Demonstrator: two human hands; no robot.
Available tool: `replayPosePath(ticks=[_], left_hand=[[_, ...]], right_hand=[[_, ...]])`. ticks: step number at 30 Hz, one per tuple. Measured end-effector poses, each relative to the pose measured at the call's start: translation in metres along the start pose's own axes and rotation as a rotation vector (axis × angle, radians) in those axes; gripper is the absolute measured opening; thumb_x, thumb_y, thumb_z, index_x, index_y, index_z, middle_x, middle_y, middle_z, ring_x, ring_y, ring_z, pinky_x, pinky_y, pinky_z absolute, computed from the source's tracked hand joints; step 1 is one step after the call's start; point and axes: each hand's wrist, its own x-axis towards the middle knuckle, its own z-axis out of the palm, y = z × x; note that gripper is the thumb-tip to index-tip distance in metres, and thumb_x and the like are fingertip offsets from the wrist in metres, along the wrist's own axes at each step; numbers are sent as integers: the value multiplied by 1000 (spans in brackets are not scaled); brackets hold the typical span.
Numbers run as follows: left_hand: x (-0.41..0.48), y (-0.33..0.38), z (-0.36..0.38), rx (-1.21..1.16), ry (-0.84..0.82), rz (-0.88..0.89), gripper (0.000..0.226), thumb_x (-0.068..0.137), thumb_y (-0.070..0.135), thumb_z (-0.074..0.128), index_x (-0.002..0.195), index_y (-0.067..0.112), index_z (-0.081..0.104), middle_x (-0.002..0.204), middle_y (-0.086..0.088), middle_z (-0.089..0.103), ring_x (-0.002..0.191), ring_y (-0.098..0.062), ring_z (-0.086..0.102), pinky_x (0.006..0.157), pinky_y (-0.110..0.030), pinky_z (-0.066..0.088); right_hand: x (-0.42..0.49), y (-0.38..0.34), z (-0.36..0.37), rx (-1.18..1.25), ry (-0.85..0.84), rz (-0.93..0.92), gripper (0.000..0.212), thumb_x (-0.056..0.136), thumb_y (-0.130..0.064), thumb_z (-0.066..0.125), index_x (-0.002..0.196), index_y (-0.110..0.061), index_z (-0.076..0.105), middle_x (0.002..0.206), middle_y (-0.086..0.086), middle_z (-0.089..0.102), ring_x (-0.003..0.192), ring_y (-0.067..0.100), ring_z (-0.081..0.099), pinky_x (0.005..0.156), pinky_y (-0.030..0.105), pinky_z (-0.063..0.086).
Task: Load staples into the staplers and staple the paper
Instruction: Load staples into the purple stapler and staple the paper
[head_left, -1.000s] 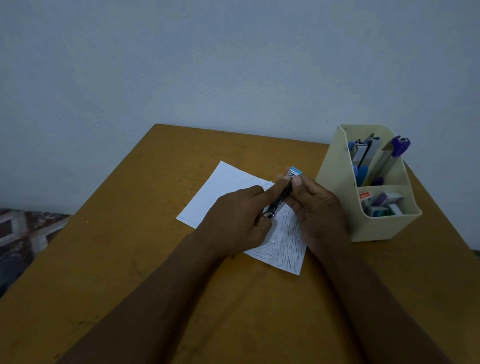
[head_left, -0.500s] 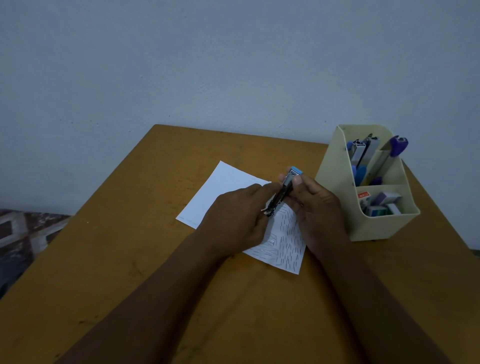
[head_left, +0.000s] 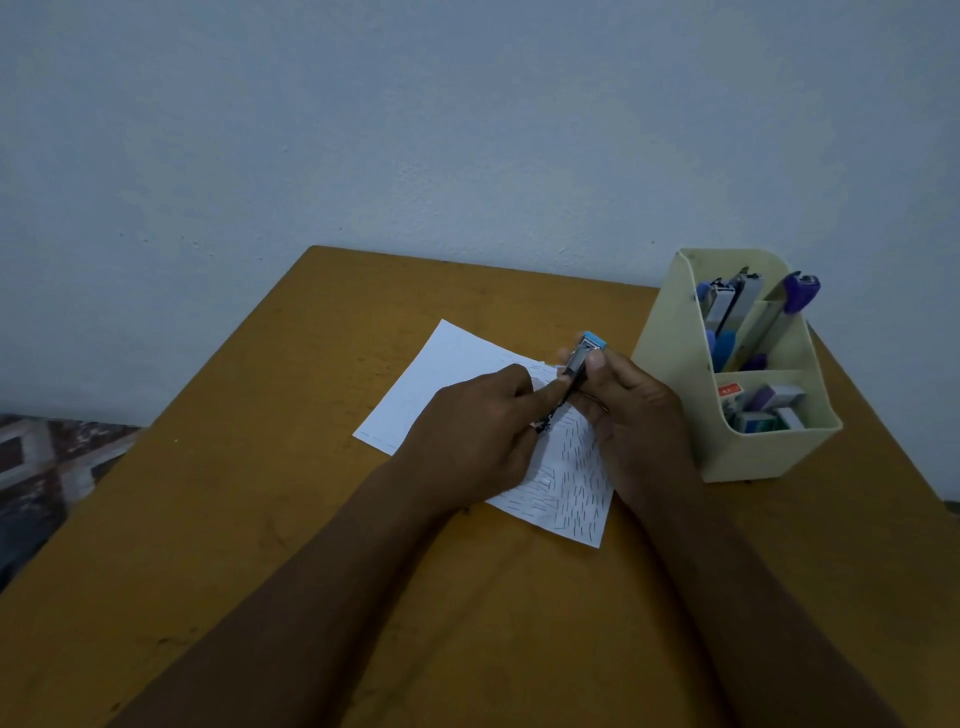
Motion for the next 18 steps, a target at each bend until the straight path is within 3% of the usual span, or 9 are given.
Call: replayPosePath(ticks=[5, 11, 18], left_hand=[[0, 5, 0, -47, 42, -44, 60, 81, 23, 52, 140, 18, 42, 92, -2, 63, 69, -12, 57, 51, -24, 49], [-1, 5, 2, -107, 12, -39, 67, 83, 19, 50, 147, 22, 29, 94, -3, 59, 67, -14, 53, 52, -32, 49], [0, 4, 2, -87, 9, -31, 59, 85, 21, 49, 143, 20, 41, 91, -2, 59, 71, -13, 54, 54, -25, 43]], right_hand=[[-1, -1, 2, 3, -30, -22, 21, 93, -21, 50, 100, -17, 69, 104, 7, 71, 104, 20, 65, 88, 27, 51], [-2, -1, 1, -8, -18, -19, 28, 84, -30, 55, 102, -15, 69, 101, 4, 72, 101, 16, 66, 83, 24, 51], [0, -1, 0, -10, -17, -5, 28, 86, -30, 53, 104, -14, 68, 109, 10, 69, 108, 21, 64, 93, 32, 50]])
